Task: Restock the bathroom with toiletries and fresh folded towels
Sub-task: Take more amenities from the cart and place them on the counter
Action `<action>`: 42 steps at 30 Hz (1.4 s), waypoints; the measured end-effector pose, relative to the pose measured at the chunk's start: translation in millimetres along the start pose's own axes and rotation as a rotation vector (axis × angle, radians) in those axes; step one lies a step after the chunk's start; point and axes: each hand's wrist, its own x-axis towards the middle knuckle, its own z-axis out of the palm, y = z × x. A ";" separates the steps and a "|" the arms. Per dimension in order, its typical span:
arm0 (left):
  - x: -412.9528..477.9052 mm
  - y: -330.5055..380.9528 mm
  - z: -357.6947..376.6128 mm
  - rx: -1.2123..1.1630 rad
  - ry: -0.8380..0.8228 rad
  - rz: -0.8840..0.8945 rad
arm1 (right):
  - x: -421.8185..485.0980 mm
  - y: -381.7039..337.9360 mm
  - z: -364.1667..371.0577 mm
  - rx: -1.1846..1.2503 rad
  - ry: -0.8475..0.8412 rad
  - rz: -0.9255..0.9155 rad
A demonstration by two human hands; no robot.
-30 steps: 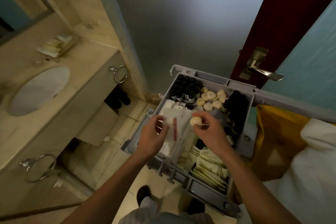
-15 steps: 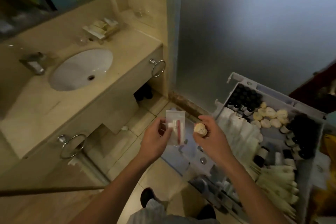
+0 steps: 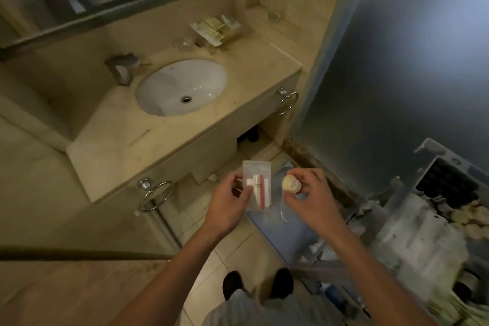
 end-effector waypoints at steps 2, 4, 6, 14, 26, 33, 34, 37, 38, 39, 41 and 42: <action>7.0 -5.2 -8.6 0.015 0.015 -0.028 | 12.5 -2.5 5.5 -0.006 -0.041 -0.010; 14.2 -8.9 -16.0 0.024 0.040 -0.055 | 26.4 -3.6 10.3 -0.009 -0.078 -0.016; 25.9 -10.6 -21.7 0.034 0.077 -0.067 | 43.2 -4.0 14.5 -0.014 -0.108 -0.030; 88.8 4.7 -24.1 0.046 0.199 -0.154 | 126.8 -5.6 21.8 -0.047 -0.229 -0.097; 156.8 -2.9 -77.7 0.019 0.322 -0.193 | 238.3 -38.1 69.9 -0.109 -0.333 -0.220; 203.6 -32.7 -142.9 -0.044 0.362 -0.163 | 288.5 -74.9 131.0 -0.147 -0.335 -0.256; 211.1 -36.9 -153.1 -0.053 0.377 -0.154 | 295.0 -81.0 139.7 -0.144 -0.324 -0.273; 229.3 -45.1 -180.8 -0.084 0.387 -0.158 | 316.1 -100.3 165.4 -0.151 -0.306 -0.309; 233.3 -45.2 -189.1 -0.085 0.390 -0.157 | 321.5 -106.5 173.3 -0.169 -0.303 -0.319; 236.6 -44.8 -196.9 -0.081 0.398 -0.153 | 326.0 -112.2 180.8 -0.186 -0.305 -0.336; 242.8 -44.7 -210.2 -0.069 0.408 -0.149 | 332.9 -122.5 194.8 -0.197 -0.329 -0.374; 246.0 -45.2 -215.9 -0.065 0.412 -0.150 | 336.2 -126.9 200.8 -0.205 -0.347 -0.387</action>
